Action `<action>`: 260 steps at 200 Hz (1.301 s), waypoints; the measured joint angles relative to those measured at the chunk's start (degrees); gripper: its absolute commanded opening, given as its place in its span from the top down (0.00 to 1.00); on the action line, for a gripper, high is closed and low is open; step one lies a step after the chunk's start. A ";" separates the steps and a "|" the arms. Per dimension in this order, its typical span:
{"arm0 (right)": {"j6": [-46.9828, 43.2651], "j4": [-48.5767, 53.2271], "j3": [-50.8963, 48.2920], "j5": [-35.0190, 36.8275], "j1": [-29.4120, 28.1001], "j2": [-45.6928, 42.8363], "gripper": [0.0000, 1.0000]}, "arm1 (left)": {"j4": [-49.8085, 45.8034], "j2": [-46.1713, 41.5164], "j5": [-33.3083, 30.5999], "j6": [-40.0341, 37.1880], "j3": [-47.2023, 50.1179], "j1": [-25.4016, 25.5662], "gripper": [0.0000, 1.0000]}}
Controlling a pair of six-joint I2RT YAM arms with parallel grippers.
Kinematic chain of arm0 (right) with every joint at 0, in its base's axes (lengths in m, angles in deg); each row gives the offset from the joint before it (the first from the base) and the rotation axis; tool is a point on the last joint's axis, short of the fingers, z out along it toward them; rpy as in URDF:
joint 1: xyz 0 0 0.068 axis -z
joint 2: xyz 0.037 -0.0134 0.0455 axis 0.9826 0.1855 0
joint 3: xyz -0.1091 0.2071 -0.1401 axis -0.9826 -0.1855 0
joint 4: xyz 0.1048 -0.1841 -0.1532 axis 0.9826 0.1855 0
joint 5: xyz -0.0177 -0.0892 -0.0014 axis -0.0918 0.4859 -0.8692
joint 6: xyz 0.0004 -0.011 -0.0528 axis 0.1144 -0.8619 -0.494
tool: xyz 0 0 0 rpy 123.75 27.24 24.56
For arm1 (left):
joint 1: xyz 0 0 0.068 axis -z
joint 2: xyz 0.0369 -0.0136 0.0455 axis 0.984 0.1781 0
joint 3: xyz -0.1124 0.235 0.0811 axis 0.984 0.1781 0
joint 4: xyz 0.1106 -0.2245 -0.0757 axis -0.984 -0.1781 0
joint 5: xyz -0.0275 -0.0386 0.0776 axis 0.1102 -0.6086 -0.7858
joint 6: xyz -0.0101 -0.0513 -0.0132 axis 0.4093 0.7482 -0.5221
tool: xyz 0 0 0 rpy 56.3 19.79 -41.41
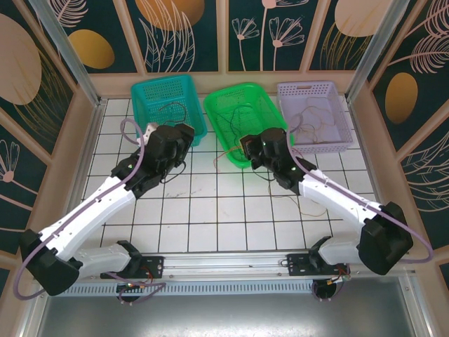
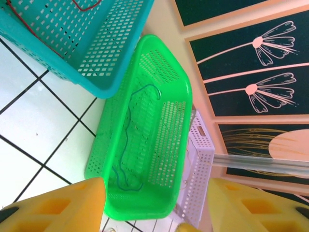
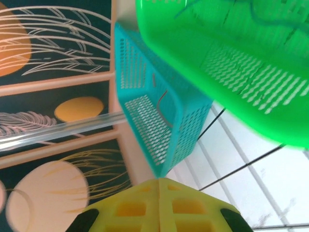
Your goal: Untangle the cables
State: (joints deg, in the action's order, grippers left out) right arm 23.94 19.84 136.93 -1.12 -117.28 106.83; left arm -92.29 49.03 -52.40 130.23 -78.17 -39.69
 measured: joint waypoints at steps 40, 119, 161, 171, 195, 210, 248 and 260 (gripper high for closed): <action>-20.61 8.79 14.58 -6.08 3.85 7.96 1.00 | 1.01 0.63 3.87 -12.98 -7.13 -0.76 0.48; -34.99 27.28 31.91 -19.76 3.56 17.25 1.00 | 16.17 5.60 27.85 -52.74 1.22 -1.11 0.38; -33.09 31.21 34.21 -24.98 3.48 18.49 1.00 | 20.70 6.40 33.03 -64.37 4.26 -1.11 0.37; -32.48 32.15 35.58 -25.90 3.48 19.10 1.00 | 21.24 6.49 33.59 -66.36 4.87 -1.11 0.37; -31.93 32.89 37.24 -27.50 3.50 19.56 1.00 | 21.53 7.10 33.66 -70.93 5.40 -1.11 0.37; -31.43 33.14 37.48 -28.65 3.50 19.56 1.00 | 21.64 7.41 33.44 -73.00 5.95 -1.11 0.38; -30.64 33.88 37.51 -30.47 3.48 19.56 1.00 | 21.84 8.92 32.11 -75.25 6.16 -1.11 0.51; -30.40 33.88 37.44 -30.80 3.48 19.52 1.00 | 21.97 9.22 31.93 -75.41 6.16 -1.11 0.60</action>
State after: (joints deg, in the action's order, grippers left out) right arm -6.47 53.72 174.37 -31.91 -113.81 126.35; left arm -70.33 58.26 -20.47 54.82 -72.01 -40.80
